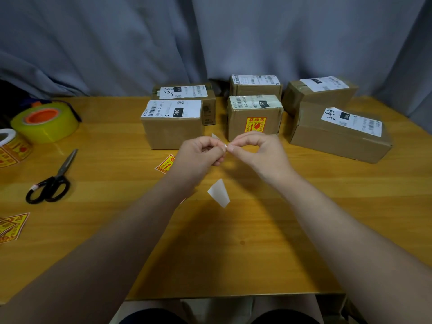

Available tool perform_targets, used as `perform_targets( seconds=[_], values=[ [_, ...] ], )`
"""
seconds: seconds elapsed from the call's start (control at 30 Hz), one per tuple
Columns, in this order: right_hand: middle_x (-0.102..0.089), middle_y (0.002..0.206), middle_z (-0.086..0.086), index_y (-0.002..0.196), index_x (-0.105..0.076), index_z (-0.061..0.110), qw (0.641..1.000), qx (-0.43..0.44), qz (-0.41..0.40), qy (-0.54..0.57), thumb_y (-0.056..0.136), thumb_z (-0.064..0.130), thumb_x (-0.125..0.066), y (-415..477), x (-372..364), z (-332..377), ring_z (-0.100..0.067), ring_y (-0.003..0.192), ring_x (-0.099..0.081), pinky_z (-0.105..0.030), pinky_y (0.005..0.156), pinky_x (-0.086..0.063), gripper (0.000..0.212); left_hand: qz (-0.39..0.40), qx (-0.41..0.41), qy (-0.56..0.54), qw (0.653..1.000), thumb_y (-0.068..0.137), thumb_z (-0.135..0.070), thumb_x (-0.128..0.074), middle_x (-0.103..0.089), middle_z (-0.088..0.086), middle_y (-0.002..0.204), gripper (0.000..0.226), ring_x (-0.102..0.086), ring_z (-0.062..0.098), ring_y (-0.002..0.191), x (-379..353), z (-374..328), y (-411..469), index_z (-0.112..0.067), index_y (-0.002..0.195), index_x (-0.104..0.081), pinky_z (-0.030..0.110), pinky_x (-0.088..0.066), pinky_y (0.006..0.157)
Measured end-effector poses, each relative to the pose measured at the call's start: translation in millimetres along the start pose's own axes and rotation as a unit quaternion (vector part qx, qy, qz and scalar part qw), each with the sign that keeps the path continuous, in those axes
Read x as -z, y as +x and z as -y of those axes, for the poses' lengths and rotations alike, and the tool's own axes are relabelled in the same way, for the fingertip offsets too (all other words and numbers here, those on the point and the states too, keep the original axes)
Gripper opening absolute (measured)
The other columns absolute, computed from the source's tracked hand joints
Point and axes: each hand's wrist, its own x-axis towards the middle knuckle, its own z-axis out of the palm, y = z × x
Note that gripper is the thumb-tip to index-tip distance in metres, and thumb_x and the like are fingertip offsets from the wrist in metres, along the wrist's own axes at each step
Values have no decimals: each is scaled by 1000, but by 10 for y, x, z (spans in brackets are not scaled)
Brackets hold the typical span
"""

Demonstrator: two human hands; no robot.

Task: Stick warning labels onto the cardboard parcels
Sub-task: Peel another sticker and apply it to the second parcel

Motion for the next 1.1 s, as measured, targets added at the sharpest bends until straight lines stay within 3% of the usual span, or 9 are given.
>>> perform_targets(
  seconds=[0.2, 0.27, 0.33, 0.43, 0.6, 0.77, 0.9, 1.0, 1.1],
  values=[
    [-61, 81, 19, 70, -67, 33, 995, 25, -15, -91, 77, 23, -74, 16, -24, 33, -15, 99, -57, -51, 97, -37, 15, -12, -7, 45, 999, 87, -5, -61, -60, 4, 66, 15, -53, 8, 60, -8, 5, 10, -14, 76, -66, 18, -47, 62],
    [-61, 81, 18, 71, -70, 27, 993, 43, -21, -112, 78, 22, -73, 14, -33, 34, -17, 100, -56, -49, 98, -35, 9, -17, -10, 50, 999, 86, -4, -61, -57, 7, 65, 15, -49, 12, 61, -20, 0, 16, -13, 75, -64, 19, -44, 60],
    [-61, 82, 17, 72, -72, 22, 988, 54, -31, -144, 78, 22, -70, 2, -49, 42, -17, 101, -56, -37, 95, -29, 6, -20, -17, 64, 998, 85, -2, -62, -53, 7, 65, 15, -45, 15, 62, -36, -1, 24, -13, 73, -62, 20, -40, 58],
    [-68, 85, 11, 72, -72, 20, 980, 71, -42, -183, 76, 30, -62, -9, -85, 48, -15, 98, -55, -30, 86, -21, 14, -19, -25, 71, 997, 84, 0, -61, -50, 9, 66, 15, -42, 19, 64, -42, 10, 34, -11, 73, -60, 20, -36, 57],
    [-67, 85, 10, 71, -70, 20, 983, 62, -36, -171, 77, 23, -67, -9, -88, 43, -16, 99, -56, -32, 90, -24, 8, -6, -25, 80, 996, 84, 0, -59, -47, 12, 68, 9, -35, 12, 56, -22, 23, 11, -7, 78, -62, 16, -30, 49],
    [-65, 83, 11, 69, -66, 24, 997, -11, -12, -76, 75, 27, -65, -18, -121, 28, -18, 98, -60, -50, 98, -38, 6, 16, -13, 77, 997, 85, -4, -59, -49, 13, 71, 13, -39, 21, 67, 34, 47, 11, -13, 76, -62, 29, -33, 59],
    [-65, 79, 12, 72, -66, 23, 997, -52, -19, -50, 81, 17, -65, -34, -119, 10, -18, 93, -61, -49, 97, -41, 11, 18, -6, 79, 997, 87, -4, -58, -56, 10, 72, 7, -45, 20, 69, 54, 39, 9, -5, 84, -64, 25, -38, 60],
    [-59, 76, 20, 70, -62, 27, 997, -41, -13, -72, 82, 17, -64, -20, -99, 23, -17, 91, -60, -49, 96, -41, 16, 19, 22, 44, 999, 90, -13, -57, -62, 8, 76, 11, -54, 21, 74, 52, 36, 25, -6, 88, -66, 32, -44, 69],
    [-56, 71, 21, 69, -59, 29, 996, -20, -12, -87, 83, 19, -65, 0, -79, 30, -6, 72, -52, -40, 87, -42, 19, 28, 10, 70, 997, 90, -26, -60, -63, 4, 74, 19, -56, 13, 69, 35, 40, 49, -8, 89, -66, 28, -47, 68]
  ],
)
